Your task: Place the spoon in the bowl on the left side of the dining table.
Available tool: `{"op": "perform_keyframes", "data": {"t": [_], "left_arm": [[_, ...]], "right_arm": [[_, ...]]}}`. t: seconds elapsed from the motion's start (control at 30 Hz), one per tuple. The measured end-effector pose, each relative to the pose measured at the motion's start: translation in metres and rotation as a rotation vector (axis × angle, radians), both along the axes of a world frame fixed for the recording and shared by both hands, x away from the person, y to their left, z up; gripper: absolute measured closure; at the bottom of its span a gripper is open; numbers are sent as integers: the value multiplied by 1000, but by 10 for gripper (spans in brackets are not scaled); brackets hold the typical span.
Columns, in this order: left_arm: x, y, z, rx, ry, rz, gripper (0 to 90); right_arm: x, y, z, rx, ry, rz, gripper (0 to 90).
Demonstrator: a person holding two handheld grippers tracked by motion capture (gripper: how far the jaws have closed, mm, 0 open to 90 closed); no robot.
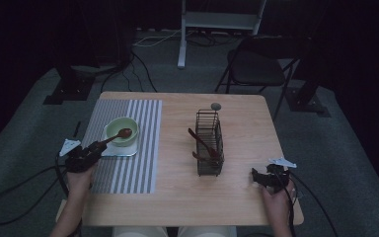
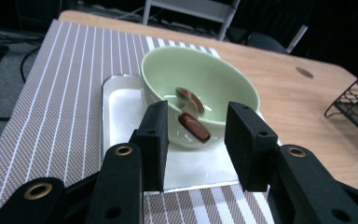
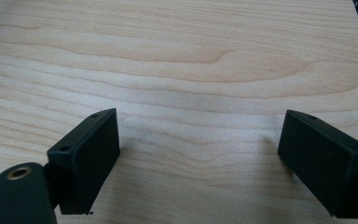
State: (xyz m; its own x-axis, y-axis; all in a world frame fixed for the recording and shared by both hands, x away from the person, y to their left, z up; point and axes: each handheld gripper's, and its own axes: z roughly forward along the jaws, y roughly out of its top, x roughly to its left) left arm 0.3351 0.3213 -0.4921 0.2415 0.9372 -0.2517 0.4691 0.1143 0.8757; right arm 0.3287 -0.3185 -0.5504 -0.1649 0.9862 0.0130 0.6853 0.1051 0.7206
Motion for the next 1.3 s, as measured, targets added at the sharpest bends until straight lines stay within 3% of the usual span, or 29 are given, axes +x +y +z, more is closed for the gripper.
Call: {"op": "perform_keyframes", "data": {"t": [0.03,0.23,0.43,0.5,0.6,0.67,0.77,0.8,0.83,0.87,0.9,0.97,1.07,1.3], "left_arm": [[0,-1,0,5,6,2,523],[-2,1,-3,6,16,42,432],[-9,0,-3,61,7,92,257],[-11,-1,-5,76,21,92,166],[-14,-1,-9,78,31,79,165],[-16,0,-11,73,43,63,86],[-19,0,-14,95,56,53,84],[-19,0,-14,95,56,53,34],[-20,1,-16,87,85,23,9],[-20,1,-16,87,85,23,9],[-22,1,-17,117,91,29,9],[-24,2,-19,113,101,10,9],[-29,2,-21,146,98,-2,9],[-44,7,-23,134,36,-8,10]], "right_arm": [[0,0,0,0,0,0,119],[0,0,0,0,0,0,119],[0,0,0,1,0,0,119],[0,0,0,0,0,0,119],[0,0,0,0,0,0,119],[0,0,0,0,1,-1,119],[0,0,0,0,1,0,119],[0,0,0,1,1,-1,119],[0,0,0,1,1,-1,119],[0,0,0,1,1,-1,119],[0,0,0,1,1,-1,119],[0,0,0,1,1,-1,119],[0,0,0,1,1,-1,119],[0,0,0,1,1,-1,119]]}}
